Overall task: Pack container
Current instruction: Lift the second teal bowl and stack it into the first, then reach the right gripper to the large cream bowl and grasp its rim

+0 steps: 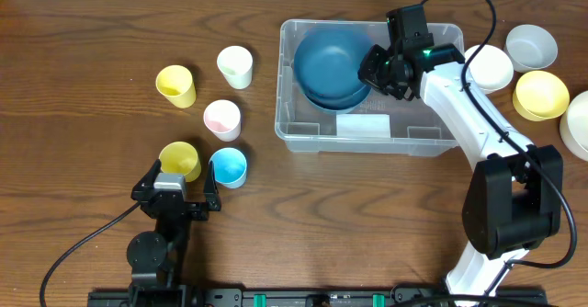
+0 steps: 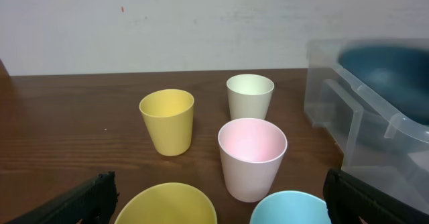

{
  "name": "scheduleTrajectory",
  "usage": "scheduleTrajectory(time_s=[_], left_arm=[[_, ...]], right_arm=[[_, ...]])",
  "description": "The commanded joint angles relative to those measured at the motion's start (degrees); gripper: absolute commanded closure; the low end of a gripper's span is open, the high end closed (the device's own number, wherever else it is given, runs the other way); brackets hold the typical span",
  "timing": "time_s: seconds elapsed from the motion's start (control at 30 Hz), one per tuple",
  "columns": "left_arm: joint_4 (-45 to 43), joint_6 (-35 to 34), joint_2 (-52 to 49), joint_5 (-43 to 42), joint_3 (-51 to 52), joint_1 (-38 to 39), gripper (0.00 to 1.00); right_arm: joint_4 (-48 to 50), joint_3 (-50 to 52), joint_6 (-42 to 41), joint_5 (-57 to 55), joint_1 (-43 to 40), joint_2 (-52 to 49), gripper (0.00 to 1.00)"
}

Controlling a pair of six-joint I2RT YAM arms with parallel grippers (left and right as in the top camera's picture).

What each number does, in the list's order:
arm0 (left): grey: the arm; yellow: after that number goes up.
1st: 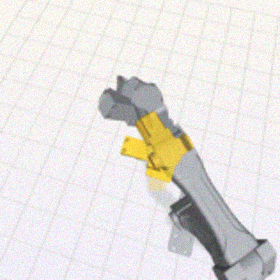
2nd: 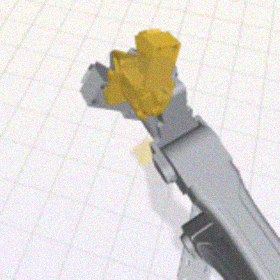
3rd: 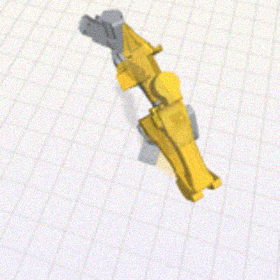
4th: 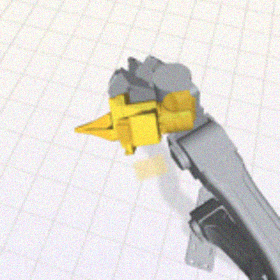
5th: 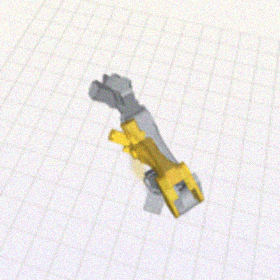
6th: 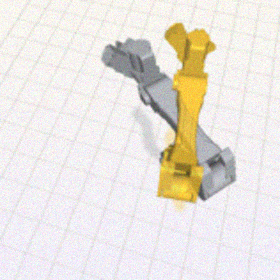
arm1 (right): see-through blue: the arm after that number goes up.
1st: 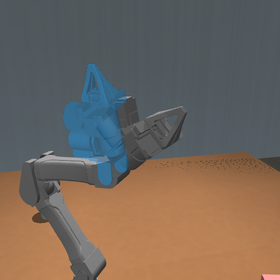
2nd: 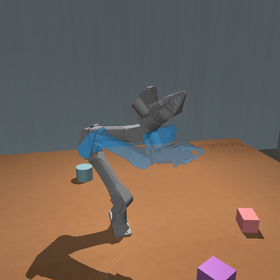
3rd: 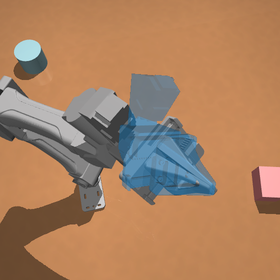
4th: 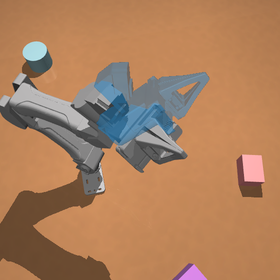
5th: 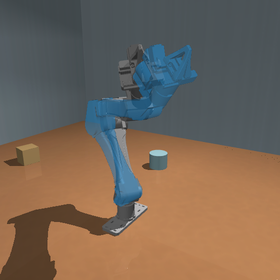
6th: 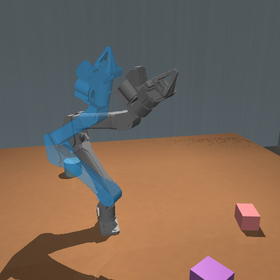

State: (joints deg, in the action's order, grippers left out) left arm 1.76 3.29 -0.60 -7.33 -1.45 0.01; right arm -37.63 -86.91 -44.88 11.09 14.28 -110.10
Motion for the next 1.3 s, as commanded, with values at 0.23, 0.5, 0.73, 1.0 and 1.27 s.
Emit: scheduleTrajectory(time_s=[0.23,0.5,0.73,1.0,1.27], left_arm=[[1.62,0.76,0.33,-0.63,1.22,-0.33,0.02],[1.62,0.76,0.33,-0.61,1.22,-0.33,0.02],[1.62,0.76,0.33,-0.63,1.22,-0.33,0.02],[1.62,0.76,0.33,-0.63,1.22,-0.33,0.02],[1.62,0.76,0.33,-0.63,1.22,-0.33,0.02]], right_arm=[[0.68,-0.50,1.49,0.76,0.35,-0.13,0.32],[-10.58,-18.73,12.55,-0.55,-0.96,3.02,0.15],[-41.40,-39.74,4.90,-31.32,-12.24,5.05,0.01],[-49.27,-34.51,-0.33,-24.81,-38.84,4.35,0.01],[-40.98,-21.44,-0.76,-21.14,-54.60,4.35,0.01]])
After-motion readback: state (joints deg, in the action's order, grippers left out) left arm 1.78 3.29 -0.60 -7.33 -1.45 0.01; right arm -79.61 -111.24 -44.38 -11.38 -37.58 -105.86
